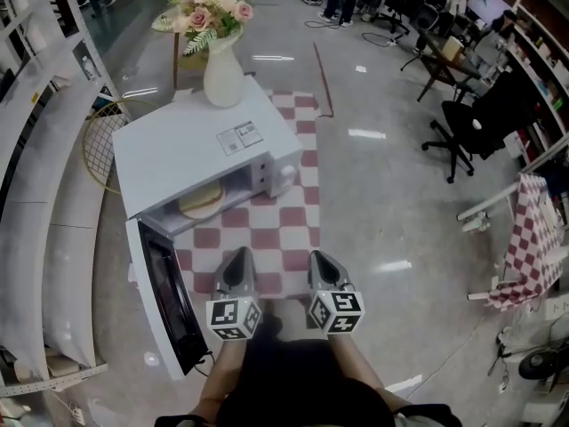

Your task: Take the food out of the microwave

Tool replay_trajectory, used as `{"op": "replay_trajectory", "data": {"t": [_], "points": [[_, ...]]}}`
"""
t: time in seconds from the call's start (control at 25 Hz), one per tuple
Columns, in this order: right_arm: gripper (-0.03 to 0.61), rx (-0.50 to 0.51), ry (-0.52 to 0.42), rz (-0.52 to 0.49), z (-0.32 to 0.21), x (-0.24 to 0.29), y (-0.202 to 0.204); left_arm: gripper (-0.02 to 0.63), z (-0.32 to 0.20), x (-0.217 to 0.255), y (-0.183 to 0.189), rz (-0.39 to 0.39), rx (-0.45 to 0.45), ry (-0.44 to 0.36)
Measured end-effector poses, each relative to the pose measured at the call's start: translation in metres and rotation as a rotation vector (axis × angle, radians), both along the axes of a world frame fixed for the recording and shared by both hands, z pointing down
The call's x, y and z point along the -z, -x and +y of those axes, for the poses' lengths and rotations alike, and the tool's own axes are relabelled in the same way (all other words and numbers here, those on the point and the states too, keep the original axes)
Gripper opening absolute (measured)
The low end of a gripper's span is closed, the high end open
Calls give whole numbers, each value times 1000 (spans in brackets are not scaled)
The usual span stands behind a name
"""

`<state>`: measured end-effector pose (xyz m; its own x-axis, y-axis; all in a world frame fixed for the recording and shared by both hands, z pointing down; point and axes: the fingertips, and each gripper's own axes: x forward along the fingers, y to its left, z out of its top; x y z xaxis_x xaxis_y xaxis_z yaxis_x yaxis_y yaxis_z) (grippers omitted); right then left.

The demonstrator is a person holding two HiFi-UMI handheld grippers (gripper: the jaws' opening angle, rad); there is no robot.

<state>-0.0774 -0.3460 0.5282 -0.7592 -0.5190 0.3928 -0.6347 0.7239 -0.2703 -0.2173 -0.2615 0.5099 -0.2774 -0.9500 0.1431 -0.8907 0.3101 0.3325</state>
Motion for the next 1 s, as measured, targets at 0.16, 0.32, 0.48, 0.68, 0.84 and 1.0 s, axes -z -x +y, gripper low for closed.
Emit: {"op": "replay_trajectory", "data": {"t": [0.16,0.32,0.48,0.68,0.84,1.0], "points": [[0,12,7,-4,-3,-2,15,8,2,-2,5,2,-7,8],[0,35,10,-2,-1,-8,32,8,4,-4,16,-1,-2,17],[0,47,7,-4,-3,-11,48,8,3,-5,24,-2,-9,14],[0,65,-6,-8,-3,-11,62,8,1,-7,28,5,-16,5],[0,74,-4,-3,-3,-13,70,8,0,-9,28,11,-24,3],[0,97,-12,6,-1,-9,79,8,0,-8,30,16,-19,4]]}}
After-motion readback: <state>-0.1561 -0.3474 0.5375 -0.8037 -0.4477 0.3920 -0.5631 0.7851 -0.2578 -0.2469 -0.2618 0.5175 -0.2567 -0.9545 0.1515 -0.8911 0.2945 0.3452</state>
